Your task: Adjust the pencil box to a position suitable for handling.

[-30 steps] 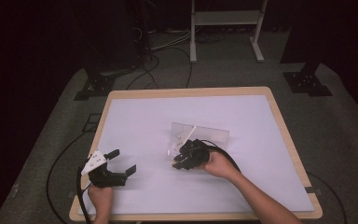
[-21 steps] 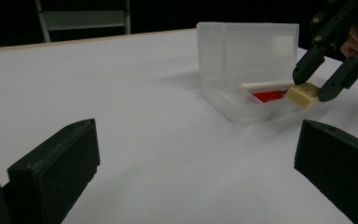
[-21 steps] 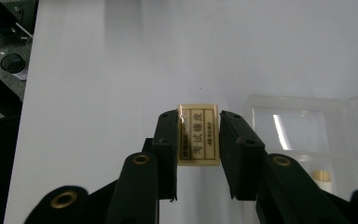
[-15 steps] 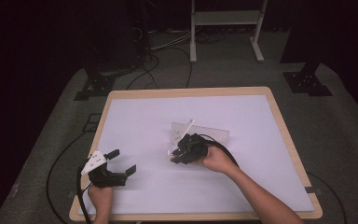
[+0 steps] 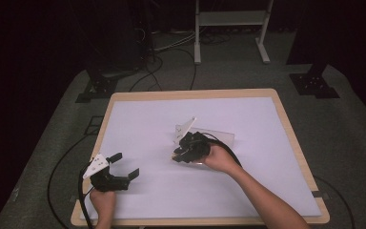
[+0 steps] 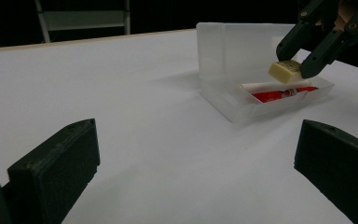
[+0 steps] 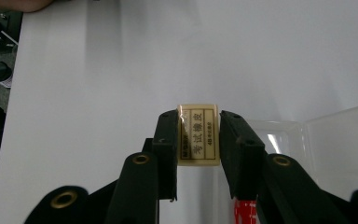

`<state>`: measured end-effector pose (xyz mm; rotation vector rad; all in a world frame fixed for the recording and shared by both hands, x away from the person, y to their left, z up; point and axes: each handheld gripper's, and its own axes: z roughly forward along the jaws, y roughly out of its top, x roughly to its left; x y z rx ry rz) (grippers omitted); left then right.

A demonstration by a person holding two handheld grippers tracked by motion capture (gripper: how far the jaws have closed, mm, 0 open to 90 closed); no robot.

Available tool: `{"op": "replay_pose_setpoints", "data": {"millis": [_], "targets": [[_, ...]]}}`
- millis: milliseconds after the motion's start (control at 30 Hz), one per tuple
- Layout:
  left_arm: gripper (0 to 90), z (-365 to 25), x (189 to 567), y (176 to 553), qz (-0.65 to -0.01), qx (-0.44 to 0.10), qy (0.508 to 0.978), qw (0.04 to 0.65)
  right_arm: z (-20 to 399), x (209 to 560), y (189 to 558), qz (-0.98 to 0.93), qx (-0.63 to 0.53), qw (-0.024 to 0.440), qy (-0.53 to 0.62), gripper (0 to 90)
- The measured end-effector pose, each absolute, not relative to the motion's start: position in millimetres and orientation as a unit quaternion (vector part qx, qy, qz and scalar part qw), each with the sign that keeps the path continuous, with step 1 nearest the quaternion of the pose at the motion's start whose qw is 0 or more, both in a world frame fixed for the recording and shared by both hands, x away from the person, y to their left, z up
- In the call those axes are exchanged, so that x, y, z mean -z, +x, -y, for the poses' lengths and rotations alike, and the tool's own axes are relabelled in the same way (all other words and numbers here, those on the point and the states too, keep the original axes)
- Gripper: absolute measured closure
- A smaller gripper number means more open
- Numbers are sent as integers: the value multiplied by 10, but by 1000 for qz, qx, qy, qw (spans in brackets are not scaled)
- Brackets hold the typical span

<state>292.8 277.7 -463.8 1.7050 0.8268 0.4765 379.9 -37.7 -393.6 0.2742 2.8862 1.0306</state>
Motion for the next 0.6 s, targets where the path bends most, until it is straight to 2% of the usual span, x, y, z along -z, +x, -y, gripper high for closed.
{"op": "replay_pose_setpoints", "data": {"millis": [600], "targets": [[0, -2776, 4638, 2926, -351, -201, 723, 560, 365, 3991, 3939, -937, -332, 37, 102, 679]]}}
